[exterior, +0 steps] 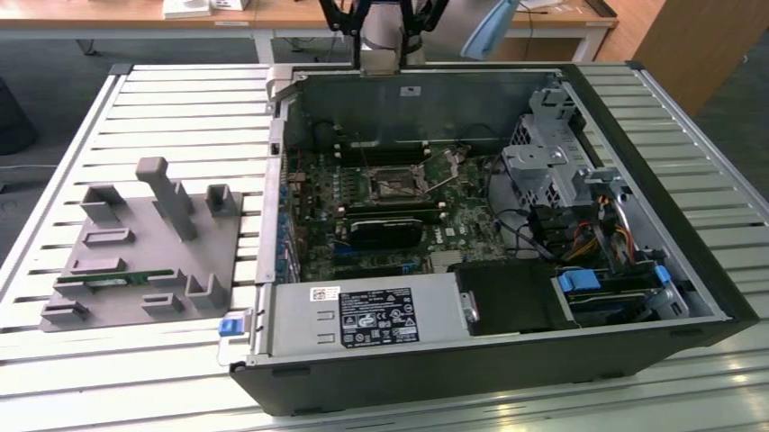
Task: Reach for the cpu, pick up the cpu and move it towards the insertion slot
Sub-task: 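Pick up the cpu and move it towards the insertion slot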
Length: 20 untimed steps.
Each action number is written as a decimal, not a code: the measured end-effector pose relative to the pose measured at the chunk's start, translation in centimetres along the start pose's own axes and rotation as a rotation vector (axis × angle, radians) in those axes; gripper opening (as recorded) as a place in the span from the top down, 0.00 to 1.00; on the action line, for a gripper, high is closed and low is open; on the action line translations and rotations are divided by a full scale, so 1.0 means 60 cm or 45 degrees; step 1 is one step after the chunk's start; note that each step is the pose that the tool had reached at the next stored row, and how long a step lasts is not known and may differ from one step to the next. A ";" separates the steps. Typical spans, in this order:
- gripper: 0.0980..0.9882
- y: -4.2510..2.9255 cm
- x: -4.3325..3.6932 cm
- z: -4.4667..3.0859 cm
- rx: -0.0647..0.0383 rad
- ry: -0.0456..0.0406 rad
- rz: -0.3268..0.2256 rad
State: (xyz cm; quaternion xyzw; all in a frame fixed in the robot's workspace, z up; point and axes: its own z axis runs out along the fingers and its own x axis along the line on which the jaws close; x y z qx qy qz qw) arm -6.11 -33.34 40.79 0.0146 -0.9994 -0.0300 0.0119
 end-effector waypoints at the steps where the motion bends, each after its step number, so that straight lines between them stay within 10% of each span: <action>1: 0.50 0.000 -0.006 0.000 0.000 0.000 0.000; 12: 0.50 0.003 -0.057 0.001 0.000 -0.003 0.002; 20: 0.50 0.003 -0.059 0.001 0.000 -0.004 0.003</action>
